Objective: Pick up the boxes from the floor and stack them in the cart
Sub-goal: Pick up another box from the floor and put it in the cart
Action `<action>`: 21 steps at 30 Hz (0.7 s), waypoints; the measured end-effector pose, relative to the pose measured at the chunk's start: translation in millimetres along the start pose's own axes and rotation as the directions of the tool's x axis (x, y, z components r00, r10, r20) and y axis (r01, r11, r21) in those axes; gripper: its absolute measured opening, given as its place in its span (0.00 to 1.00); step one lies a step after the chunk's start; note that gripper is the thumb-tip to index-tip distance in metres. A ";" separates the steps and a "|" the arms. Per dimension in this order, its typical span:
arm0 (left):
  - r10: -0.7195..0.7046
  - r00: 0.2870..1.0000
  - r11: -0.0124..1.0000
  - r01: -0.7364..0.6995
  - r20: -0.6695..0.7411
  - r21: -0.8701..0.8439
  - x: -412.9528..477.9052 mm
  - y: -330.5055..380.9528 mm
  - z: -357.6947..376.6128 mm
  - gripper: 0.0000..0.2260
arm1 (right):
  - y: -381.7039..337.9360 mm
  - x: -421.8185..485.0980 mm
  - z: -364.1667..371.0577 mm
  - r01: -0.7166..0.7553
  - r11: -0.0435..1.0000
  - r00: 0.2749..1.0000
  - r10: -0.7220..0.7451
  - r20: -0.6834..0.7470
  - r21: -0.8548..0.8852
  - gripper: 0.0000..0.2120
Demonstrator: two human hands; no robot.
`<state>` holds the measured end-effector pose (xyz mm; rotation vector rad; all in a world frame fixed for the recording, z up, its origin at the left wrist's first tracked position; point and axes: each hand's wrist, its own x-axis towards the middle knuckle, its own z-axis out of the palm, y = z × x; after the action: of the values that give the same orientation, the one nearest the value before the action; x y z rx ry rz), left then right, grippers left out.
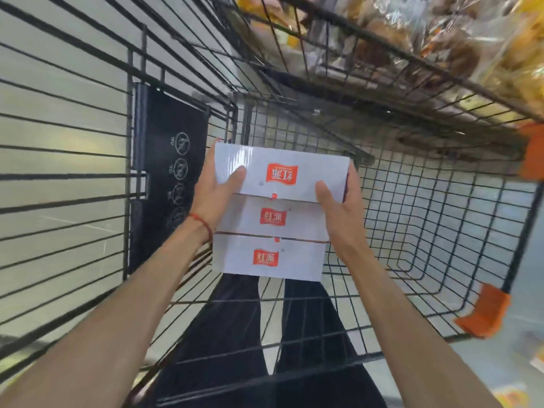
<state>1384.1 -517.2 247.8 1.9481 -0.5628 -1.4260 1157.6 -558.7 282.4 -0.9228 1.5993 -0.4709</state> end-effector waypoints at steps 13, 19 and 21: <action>-0.103 0.995 0.995 0.103 -0.008 0.010 26.2 -26.6 17.5 0.30 | 41.8 29.9 16.0 -0.022 1.000 1.000 0.022 0.001 -0.007 0.30; -0.090 0.990 0.994 0.096 -0.107 0.056 14.5 -15.3 26.4 0.22 | 44.8 25.9 17.7 -0.145 0.989 0.989 0.147 -0.034 0.032 0.24; -0.114 0.978 0.990 0.126 -0.175 0.059 4.2 -14.1 31.5 0.20 | 39.4 18.9 12.0 -0.180 0.983 0.983 0.181 -0.022 0.037 0.21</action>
<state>1355.0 -518.0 228.7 2.1674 -0.4278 -1.3092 1156.6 -547.3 238.6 -0.7399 1.6751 -0.3840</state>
